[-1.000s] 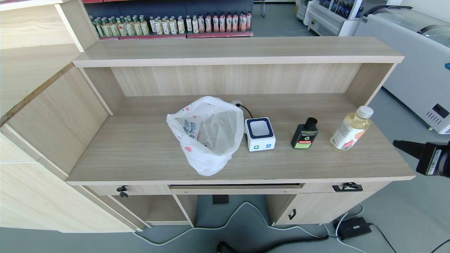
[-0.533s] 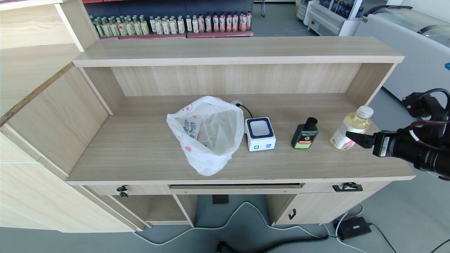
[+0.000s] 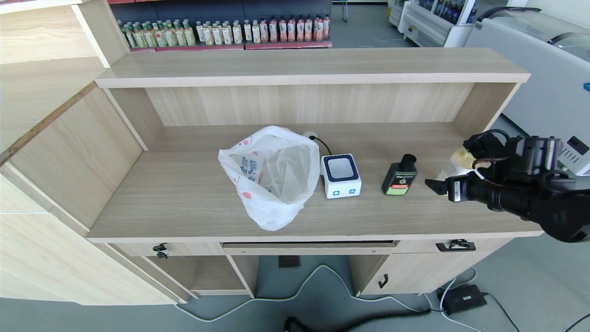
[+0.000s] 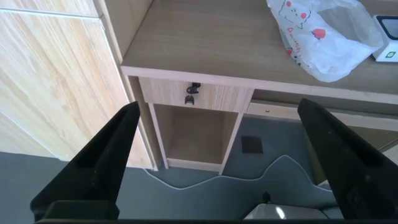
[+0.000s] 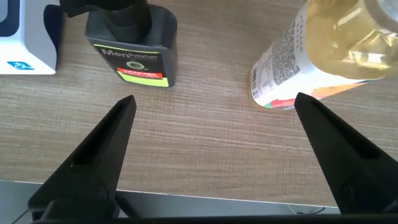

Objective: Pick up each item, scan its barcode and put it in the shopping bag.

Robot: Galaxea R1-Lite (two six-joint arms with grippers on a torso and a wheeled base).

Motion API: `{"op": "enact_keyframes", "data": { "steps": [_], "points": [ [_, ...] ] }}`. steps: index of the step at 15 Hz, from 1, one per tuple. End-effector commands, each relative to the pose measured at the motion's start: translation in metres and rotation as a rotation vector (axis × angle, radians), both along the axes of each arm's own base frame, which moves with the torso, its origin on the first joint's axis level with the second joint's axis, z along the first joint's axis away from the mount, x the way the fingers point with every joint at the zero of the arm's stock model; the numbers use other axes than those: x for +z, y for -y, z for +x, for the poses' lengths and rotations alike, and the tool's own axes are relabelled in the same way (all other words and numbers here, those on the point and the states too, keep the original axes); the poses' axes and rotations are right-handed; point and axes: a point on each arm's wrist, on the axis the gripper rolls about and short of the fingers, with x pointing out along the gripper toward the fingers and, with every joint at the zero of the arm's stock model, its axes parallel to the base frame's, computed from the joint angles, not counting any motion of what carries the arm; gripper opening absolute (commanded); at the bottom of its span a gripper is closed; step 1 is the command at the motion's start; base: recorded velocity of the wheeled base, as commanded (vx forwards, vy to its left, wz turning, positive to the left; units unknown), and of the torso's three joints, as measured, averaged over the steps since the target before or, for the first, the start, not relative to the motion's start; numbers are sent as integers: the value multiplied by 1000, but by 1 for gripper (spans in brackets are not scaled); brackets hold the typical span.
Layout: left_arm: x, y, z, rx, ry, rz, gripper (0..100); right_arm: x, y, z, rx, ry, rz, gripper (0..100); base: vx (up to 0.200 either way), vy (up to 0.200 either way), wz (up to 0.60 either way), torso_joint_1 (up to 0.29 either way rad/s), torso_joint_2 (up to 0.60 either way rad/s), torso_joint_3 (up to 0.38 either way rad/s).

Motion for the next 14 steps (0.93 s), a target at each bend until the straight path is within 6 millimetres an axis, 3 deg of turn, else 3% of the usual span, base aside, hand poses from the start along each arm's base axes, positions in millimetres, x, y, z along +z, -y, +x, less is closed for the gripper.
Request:
{"op": "enact_keyframes", "data": {
  "steps": [1,14],
  "points": [
    [0,0,0,0,1,0,100,-15,-11,13,23,-35,-8,100,0,0,0,0,0,0],
    [0,0,0,0,1,0,100,-38,-39,57,34,34,-43,100,0,0,0,0,0,0]
  ]
}}
